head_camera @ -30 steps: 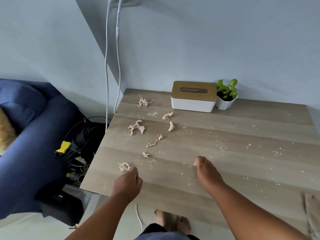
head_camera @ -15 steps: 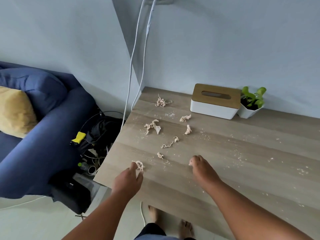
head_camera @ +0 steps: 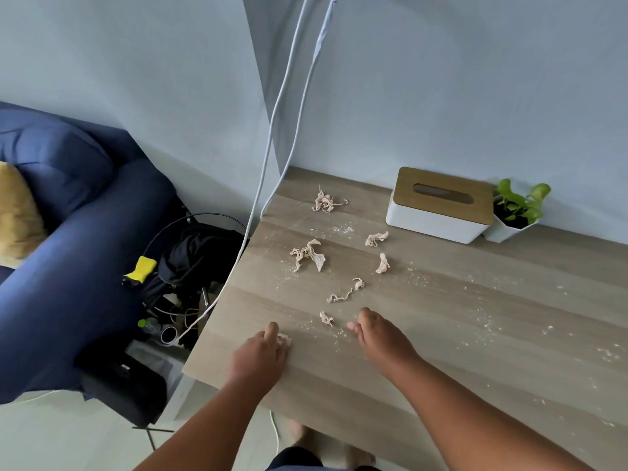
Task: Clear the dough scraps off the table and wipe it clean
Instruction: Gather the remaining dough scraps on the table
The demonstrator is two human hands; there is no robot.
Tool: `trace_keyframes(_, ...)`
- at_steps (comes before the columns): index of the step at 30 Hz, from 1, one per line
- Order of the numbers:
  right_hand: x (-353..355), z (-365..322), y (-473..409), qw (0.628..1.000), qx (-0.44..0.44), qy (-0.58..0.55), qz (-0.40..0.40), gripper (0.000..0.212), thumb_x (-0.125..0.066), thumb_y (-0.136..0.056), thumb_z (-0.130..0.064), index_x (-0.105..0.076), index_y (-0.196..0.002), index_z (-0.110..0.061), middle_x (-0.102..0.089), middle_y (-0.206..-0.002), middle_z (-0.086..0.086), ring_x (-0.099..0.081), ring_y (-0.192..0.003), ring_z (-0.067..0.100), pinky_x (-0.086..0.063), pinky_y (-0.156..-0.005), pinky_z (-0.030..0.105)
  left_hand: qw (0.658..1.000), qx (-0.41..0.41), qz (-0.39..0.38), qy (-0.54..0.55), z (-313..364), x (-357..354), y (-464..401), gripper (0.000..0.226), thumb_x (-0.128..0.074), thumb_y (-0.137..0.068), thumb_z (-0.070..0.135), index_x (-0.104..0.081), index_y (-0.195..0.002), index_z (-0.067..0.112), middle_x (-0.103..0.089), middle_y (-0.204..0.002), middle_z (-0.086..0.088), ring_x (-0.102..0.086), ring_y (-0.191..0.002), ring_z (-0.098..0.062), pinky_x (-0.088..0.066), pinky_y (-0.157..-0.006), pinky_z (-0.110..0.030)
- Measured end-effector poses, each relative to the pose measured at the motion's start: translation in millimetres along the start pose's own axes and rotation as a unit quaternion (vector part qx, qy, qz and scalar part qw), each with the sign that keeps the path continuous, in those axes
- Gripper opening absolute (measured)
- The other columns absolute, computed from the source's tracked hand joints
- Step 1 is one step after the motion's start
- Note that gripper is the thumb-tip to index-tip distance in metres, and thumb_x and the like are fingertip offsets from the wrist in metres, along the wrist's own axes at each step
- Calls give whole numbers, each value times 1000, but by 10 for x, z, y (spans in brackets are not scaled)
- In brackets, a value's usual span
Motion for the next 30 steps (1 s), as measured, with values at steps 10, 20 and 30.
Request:
trace_keyframes(10, -81, -208, -210, 999, -10, -20, -34, 14, -41, -99, -10, -42, -102, -24, -54, -96, 1, -50, -77, 25, -33, -63, 31, 999, 13, -50, 12, -62, -17, -143, 15, -42, -98, 30, -41, -106, 17, -62, -92, -5, -64, -91, -33, -33, -63, -35)
trace_keyframes(20, -189, -388, -364, 1000, 18, 16, -1, 38, -44, -102, -53, -50, -121, -21, -61, -124, 1, -63, -110, 28, -52, -79, 36, 996, -25, -38, 71, -78, 301, -258, 28, -47, -95, 23, -36, -69, 20, -47, -72, -1, -48, -73, -27, -26, -60, -37)
trace_keyframes(30, -361, -434, -505, 998, 3, 58, -15, 21, -43, -108, -33, -50, -116, -14, -59, -120, 9, -61, -107, 32, -39, -70, 36, 990, -20, -51, 127, -77, 380, -339, 26, -46, -93, 15, -36, -70, 14, -44, -66, -5, -45, -69, -29, -33, -62, -44)
Point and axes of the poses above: each hand's wrist, its own y-axis away from the middle knuckle, its own x-axis out of the back of the hand, z = x × y, the point moved 7 cm from there along -y, towards the middle knuckle
